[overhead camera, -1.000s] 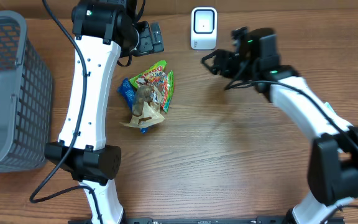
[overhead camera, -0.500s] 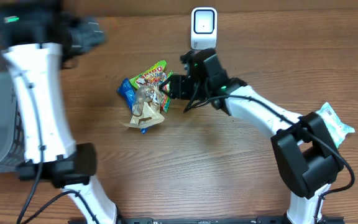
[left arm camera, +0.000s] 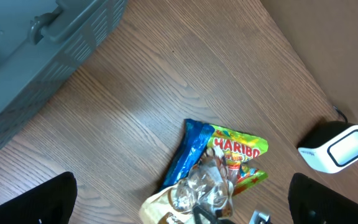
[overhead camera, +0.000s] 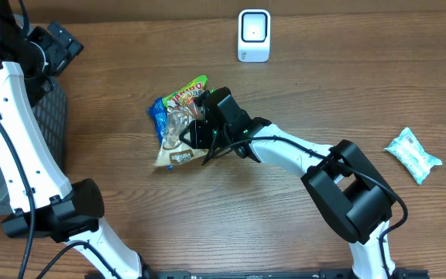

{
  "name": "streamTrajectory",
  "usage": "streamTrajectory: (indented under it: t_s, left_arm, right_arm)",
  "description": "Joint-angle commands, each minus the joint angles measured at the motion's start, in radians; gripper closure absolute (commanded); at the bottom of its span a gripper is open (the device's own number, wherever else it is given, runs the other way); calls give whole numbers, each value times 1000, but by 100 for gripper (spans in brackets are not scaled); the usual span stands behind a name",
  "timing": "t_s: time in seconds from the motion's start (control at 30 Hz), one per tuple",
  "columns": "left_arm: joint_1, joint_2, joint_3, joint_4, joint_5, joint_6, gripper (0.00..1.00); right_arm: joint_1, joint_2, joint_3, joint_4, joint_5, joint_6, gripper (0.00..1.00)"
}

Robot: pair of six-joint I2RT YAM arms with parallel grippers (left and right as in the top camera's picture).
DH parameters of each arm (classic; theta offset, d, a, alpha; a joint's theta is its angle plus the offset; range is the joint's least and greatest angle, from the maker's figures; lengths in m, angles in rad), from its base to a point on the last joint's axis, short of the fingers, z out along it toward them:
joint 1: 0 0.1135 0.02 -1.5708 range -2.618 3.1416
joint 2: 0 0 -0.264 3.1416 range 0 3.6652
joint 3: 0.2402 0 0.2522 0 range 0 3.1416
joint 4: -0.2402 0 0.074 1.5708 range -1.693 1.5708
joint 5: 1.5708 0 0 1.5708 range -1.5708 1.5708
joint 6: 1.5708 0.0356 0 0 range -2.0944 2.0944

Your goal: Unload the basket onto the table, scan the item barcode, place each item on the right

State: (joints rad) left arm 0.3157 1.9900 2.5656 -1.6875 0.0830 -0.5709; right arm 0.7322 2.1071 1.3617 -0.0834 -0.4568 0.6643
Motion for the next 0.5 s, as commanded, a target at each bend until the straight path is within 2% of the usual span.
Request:
streamTrajectory:
  t_s: [0.0,0.1,0.23,0.43,0.47]
  left_arm:
    - [-3,-28,10,-2,6,-9,0]
    - [-4,-28,10,-2,6,-9,0]
    - [-3,-28,10,-2,6,-9,0]
    - [-3,-28,10,-2,6,-9,0]
    - [-3,-28,10,-2,6,-9,0]
  right_arm:
    - [-13,-19,27,-43,6,5,96]
    - [-55,-98,27,-117,7,-118,96]
    - [-89,-257,27,-349,1,-475,96]
    - [-126,-416,27,-697,-83,-929,96]
    - [-132,-436,27,-768,-109,-1055,96]
